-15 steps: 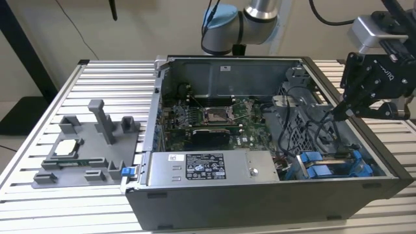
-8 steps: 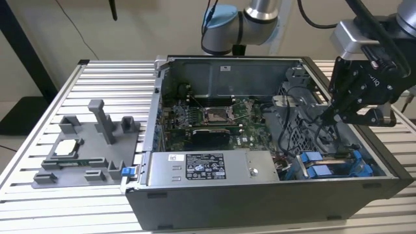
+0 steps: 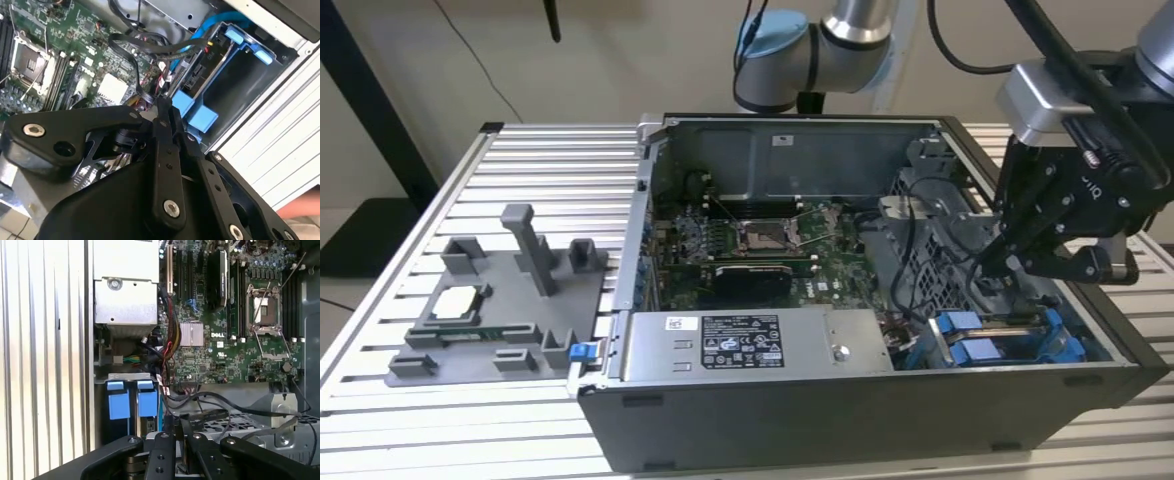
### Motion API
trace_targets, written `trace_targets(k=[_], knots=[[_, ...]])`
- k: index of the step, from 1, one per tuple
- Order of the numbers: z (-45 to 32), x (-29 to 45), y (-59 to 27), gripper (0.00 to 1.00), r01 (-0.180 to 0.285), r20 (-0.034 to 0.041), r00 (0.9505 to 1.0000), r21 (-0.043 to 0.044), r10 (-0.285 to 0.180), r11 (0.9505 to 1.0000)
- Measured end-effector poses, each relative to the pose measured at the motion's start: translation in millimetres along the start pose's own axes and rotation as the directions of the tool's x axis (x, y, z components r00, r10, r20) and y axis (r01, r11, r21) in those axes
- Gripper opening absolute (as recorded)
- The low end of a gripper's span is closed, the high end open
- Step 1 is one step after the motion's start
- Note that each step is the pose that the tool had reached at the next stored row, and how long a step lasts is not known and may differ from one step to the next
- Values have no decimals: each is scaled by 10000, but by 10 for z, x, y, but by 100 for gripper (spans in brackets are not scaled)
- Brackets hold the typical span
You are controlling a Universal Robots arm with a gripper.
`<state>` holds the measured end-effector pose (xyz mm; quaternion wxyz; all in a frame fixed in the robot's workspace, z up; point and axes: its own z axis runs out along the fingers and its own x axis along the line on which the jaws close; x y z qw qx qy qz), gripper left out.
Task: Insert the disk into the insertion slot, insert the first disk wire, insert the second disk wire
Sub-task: 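Insert the second disk wire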
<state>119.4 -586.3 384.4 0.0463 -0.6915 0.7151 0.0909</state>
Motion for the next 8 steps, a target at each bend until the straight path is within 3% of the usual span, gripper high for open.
trace_targets(k=[2,8], knots=[[9,4,1,0,-2,-43,10000,1,2,10000],[10,5,1,0,-2,-42,10000,1,2,10000]])
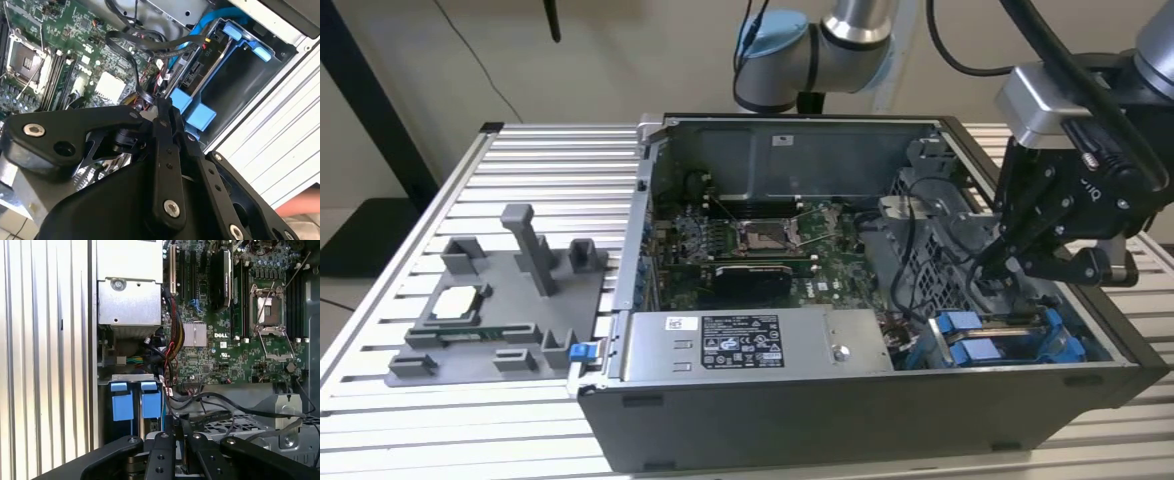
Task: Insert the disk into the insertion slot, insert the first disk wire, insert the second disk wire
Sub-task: 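Insert the second disk wire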
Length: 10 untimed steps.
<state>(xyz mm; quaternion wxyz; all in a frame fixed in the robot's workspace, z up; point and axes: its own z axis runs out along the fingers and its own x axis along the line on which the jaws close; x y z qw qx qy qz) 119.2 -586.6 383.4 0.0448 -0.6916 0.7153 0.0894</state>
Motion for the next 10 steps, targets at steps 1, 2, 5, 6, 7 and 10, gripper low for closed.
trace_targets(k=[1,2,5,6,7,10], knots=[[0,0,0,0,0,0,10000,0,0,10000],[1,0,0,0,0,-3,10000,0,0,10000],[13,2,-1,0,-10,-181,9998,7,10,10000],[20,4,-2,0,-15,-258,9997,10,15,10000],[31,6,-2,0,-18,-306,9995,12,18,10000],[68,13,-5,0,-20,-342,9994,19,20,10000]])
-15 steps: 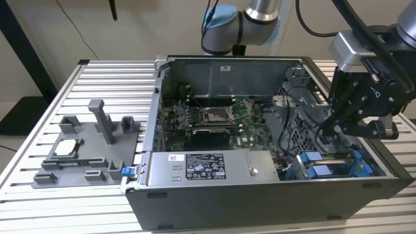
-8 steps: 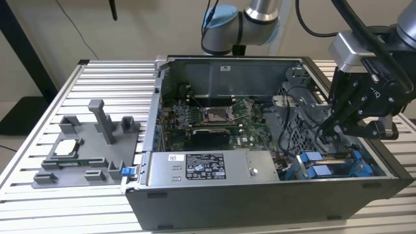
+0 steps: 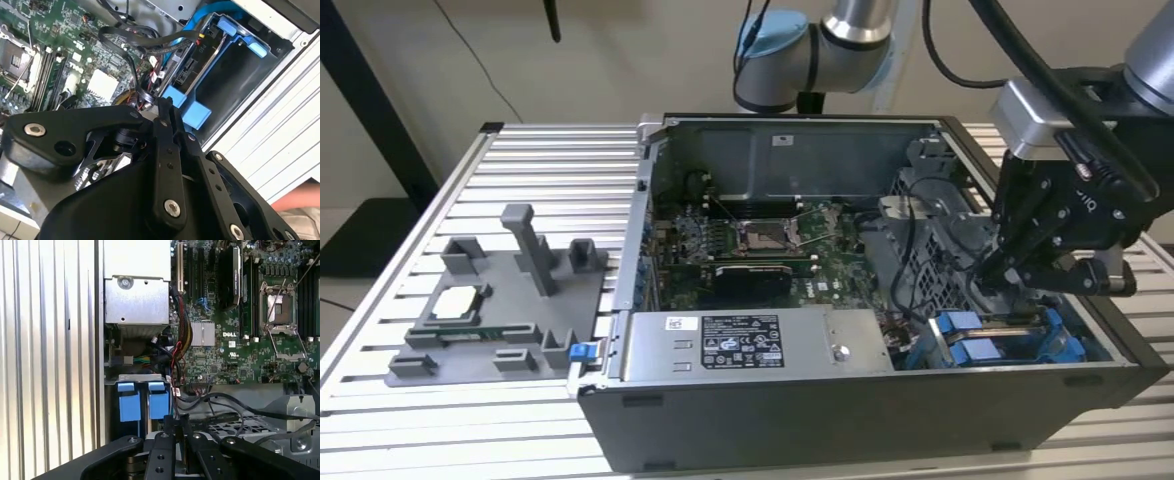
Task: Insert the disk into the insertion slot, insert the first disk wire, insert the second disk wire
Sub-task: 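Insert the second disk wire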
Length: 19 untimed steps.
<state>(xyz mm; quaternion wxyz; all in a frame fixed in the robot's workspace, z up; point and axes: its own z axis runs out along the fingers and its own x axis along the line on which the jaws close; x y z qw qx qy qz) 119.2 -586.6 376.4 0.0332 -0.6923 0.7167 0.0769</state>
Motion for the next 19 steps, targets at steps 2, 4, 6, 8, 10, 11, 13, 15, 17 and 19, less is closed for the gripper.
trace_targets(k=[2,4,6,8,10,11,13,15,17,19], knots=[[26,4,-2,0,3,-16,10000,19,-3,10000],[54,9,-3,0,7,-18,10000,55,-7,10000],[81,13,-5,0,16,-18,10000,111,-16,9999],[111,17,-9,0,23,-22,10000,149,-22,9999],[135,19,-12,0,29,-33,10000,191,-28,9998],[147,19,-13,0,32,-40,10000,217,-31,9998],[171,18,-17,0,41,-54,10000,273,-39,9996],[189,18,-19,0,51,-60,10000,351,-49,9994],[200,20,-20,0,75,-57,10000,495,-72,9987],[210,21,-20,0,99,-52,9999,648,-96,9979]])
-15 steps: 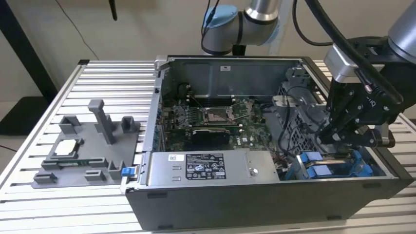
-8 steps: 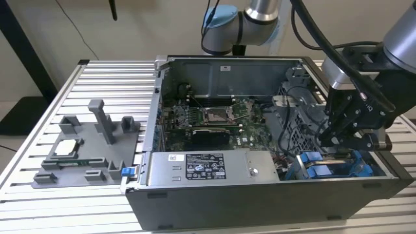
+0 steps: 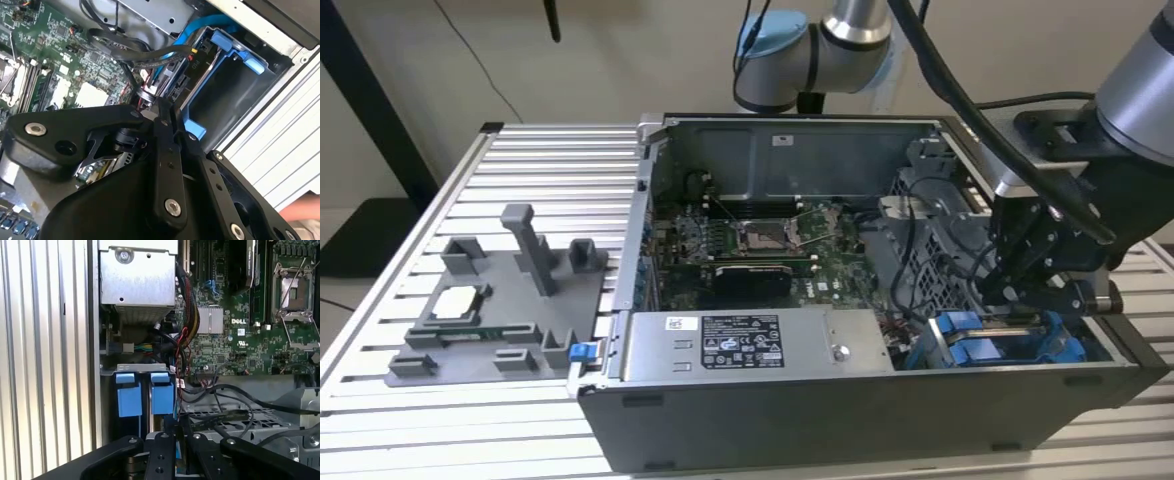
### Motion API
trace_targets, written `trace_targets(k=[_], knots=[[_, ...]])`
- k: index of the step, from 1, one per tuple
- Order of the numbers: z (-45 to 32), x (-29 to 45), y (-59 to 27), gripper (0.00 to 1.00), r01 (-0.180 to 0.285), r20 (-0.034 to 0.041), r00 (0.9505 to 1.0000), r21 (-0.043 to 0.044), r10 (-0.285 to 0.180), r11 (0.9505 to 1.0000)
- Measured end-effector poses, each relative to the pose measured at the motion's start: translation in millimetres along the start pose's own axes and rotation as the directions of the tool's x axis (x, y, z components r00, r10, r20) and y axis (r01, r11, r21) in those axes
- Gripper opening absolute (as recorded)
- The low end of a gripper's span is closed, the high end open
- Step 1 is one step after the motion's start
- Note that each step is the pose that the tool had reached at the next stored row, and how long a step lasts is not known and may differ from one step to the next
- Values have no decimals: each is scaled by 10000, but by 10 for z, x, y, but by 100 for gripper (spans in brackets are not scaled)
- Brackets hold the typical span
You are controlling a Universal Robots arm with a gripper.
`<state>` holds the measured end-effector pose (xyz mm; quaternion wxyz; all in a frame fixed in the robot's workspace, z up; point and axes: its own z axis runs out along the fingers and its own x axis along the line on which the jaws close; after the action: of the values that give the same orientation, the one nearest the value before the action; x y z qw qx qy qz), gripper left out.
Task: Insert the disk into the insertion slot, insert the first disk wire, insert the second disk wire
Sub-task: 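Insert the second disk wire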
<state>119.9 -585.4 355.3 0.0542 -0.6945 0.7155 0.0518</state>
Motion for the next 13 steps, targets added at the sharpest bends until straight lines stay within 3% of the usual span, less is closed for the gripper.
trace_targets(k=[6,13], knots=[[1,0,0,0,1,-3,10000,7,-1,10000],[12,2,0,0,12,0,10000,80,-12,10000]])
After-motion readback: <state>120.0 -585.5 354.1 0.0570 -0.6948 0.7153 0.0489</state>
